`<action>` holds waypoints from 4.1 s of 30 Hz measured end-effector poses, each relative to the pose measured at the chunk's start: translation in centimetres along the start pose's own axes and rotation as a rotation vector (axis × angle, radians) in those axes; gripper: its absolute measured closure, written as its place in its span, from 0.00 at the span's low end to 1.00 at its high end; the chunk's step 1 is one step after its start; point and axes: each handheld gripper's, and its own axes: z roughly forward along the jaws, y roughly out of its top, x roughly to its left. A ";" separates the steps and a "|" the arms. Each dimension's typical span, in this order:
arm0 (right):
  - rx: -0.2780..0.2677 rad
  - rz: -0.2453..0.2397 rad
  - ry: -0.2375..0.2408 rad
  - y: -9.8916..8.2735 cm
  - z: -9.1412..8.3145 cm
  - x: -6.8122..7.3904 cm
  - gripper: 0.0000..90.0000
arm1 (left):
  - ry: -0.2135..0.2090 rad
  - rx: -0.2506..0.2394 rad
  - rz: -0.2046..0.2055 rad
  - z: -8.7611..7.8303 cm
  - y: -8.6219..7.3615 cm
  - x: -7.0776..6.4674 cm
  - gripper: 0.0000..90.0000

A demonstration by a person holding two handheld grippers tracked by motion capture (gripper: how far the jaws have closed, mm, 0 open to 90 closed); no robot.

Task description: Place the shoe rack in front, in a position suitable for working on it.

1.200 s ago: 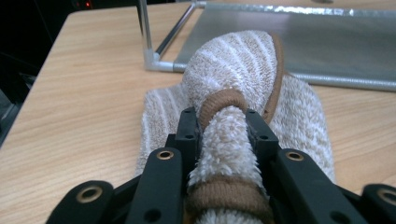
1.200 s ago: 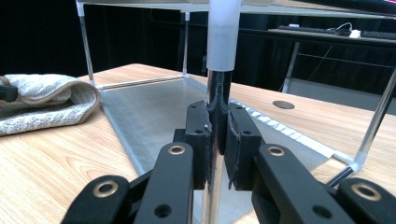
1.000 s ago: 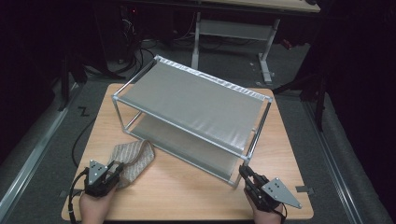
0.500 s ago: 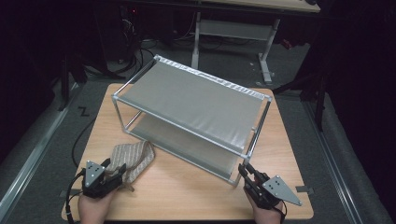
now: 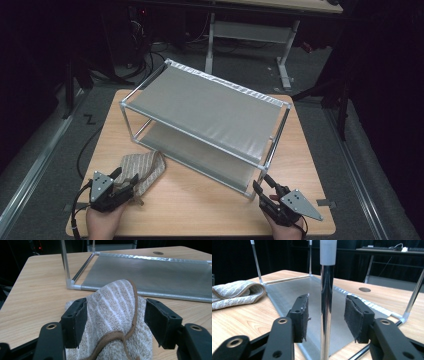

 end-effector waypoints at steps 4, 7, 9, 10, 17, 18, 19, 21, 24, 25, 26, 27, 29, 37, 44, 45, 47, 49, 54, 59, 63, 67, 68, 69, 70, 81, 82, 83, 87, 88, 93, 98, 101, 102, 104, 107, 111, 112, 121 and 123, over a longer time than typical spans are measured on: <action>0.007 0.011 -0.005 0.0 -0.2 -0.1 0.55 | -0.006 -0.011 0.005 0.0 0.2 -0.2 0.40; 0.014 0.021 -0.008 -0.1 -0.3 -0.1 0.54 | -0.014 -0.014 0.008 0.0 0.3 -0.4 0.41; 0.019 0.021 -0.002 -0.2 -0.3 -0.1 0.54 | -0.017 -0.015 0.011 0.0 0.3 -0.5 0.41; 0.019 0.021 -0.002 -0.2 -0.3 -0.1 0.54 | -0.018 -0.016 0.011 0.0 0.4 -0.5 0.41; 0.016 0.019 -0.012 -0.4 -0.7 0.0 0.54 | -0.037 -0.021 0.011 0.3 0.6 -0.9 0.42; 0.016 0.020 -0.014 -0.4 -0.7 0.0 0.54 | -0.040 -0.022 0.015 0.4 0.7 -1.0 0.42; 0.015 0.018 -0.017 -0.4 -0.9 0.0 0.54 | -0.042 -0.023 0.017 0.4 0.7 -1.1 0.42; 0.013 0.018 -0.024 -0.4 -1.1 0.0 0.55 | -0.045 -0.023 0.019 0.5 0.8 -1.1 0.42; 0.014 0.017 -0.029 -0.5 -1.4 0.0 0.56 | -0.058 -0.026 0.022 0.6 0.9 -1.4 0.42; 0.015 0.020 -0.030 -0.5 -1.4 0.0 0.57 | -0.061 -0.025 0.025 0.7 0.9 -1.5 0.42; 0.015 0.018 -0.033 -0.6 -1.5 0.0 0.58 | -0.063 -0.026 0.027 0.7 1.0 -1.6 0.42; 0.014 0.019 -0.035 -0.6 -1.6 0.0 0.58 | -0.066 -0.026 0.028 0.8 1.0 -1.6 0.43; 0.014 0.021 -0.035 -0.6 -1.7 -0.1 0.61 | -0.070 -0.027 0.028 0.9 1.0 -1.7 0.43; 0.020 0.007 -0.019 -0.9 -2.0 0.0 0.68 | -0.082 -0.022 0.039 1.2 1.1 -2.2 0.44; 0.031 0.005 -0.010 -0.8 -1.6 0.1 0.78 | -0.084 -0.019 0.040 0.9 1.0 -2.3 0.44; 0.034 0.001 -0.001 -0.8 -1.4 0.1 0.81 | -0.084 -0.020 0.038 0.8 1.0 -2.3 0.44; 0.040 -0.008 0.007 -0.8 -1.2 0.3 0.87 | -0.086 -0.022 0.035 0.7 0.9 -2.4 0.44; 0.041 -0.010 0.010 -0.8 -1.1 0.3 0.91 | -0.089 -0.023 0.034 0.6 0.9 -2.4 0.44; 0.041 -0.019 0.029 -0.7 -0.7 0.5 0.91 | -0.109 -0.030 0.050 0.2 1.2 -3.3 0.44; 0.041 -0.020 0.073 -0.4 0.2 1.6 0.90 | -0.129 -0.039 0.069 -0.1 1.7 -4.2 0.44; 0.041 -0.051 0.107 -0.1 1.2 3.0 0.90 | -0.143 -0.034 0.087 -0.2 2.0 -4.5 0.44; 0.069 -0.103 0.149 0.4 2.5 4.7 0.89 | -0.151 -0.038 0.099 -0.2 2.4 -4.8 0.44; 0.076 -0.108 0.156 0.5 2.8 5.0 0.89 | -0.154 -0.038 0.098 -0.2 2.5 -4.8 0.44; 0.082 -0.113 0.164 0.7 3.1 5.3 0.89 | -0.160 -0.040 0.090 -0.2 2.6 -4.8 0.45; 0.092 -0.107 0.173 0.9 3.5 5.6 0.89 | -0.165 -0.041 0.087 -0.2 2.7 -4.8 0.45; 0.064 -0.079 0.246 1.3 7.9 9.9 0.89 | -0.172 -0.073 0.099 -0.3 2.8 -6.0 0.45; 0.066 -0.076 0.254 1.4 8.1 10.3 0.89 | -0.177 -0.084 0.092 -0.4 2.7 -6.2 0.45; 0.065 -0.073 0.266 1.4 8.6 10.9 0.89 | -0.180 -0.092 0.092 -0.5 2.7 -6.3 0.45; 0.065 -0.086 0.298 1.6 9.0 11.9 0.83 | -0.188 -0.121 0.088 -0.7 2.4 -7.2 0.45; 0.066 -0.088 0.300 1.5 8.7 11.8 0.83 | -0.194 -0.122 0.088 -0.7 2.3 -7.5 0.44; 0.067 -0.088 0.246 1.2 6.0 9.1 0.79 | -0.233 -0.126 0.093 -0.3 2.2 -9.1 0.44; 0.062 -0.070 0.118 1.3 4.5 4.8 0.78 | -0.287 -0.120 0.114 0.3 2.4 -11.4 0.43; 0.041 -0.055 0.052 1.6 4.1 2.7 0.78 | -0.312 -0.127 0.122 0.7 2.7 -12.8 0.43; 0.034 -0.045 0.035 1.7 4.0 2.1 0.78 | -0.318 -0.131 0.121 0.9 2.7 -13.1 0.43; 0.020 -0.041 0.008 1.9 3.8 1.3 0.78 | -0.327 -0.141 0.131 1.2 3.0 -13.9 0.44; 0.005 -0.032 -0.019 2.4 3.6 0.3 0.77 | -0.344 -0.158 0.143 1.6 3.3 -15.0 0.45; -0.005 -0.031 -0.049 2.9 3.7 -0.9 0.77 | -0.367 -0.162 0.128 2.5 3.5 -16.0 0.47; -0.005 -0.031 -0.049 2.9 3.7 -0.9 0.77 | -0.367 -0.162 0.128 2.5 3.5 -16.0 0.48; 0.008 -0.030 -0.125 3.8 5.4 -3.2 0.77 | -0.329 -0.185 0.144 3.5 3.9 -16.6 0.63; 0.023 -0.032 -0.129 4.0 6.0 -3.5 0.77 | -0.319 -0.186 0.142 3.7 4.0 -16.6 0.67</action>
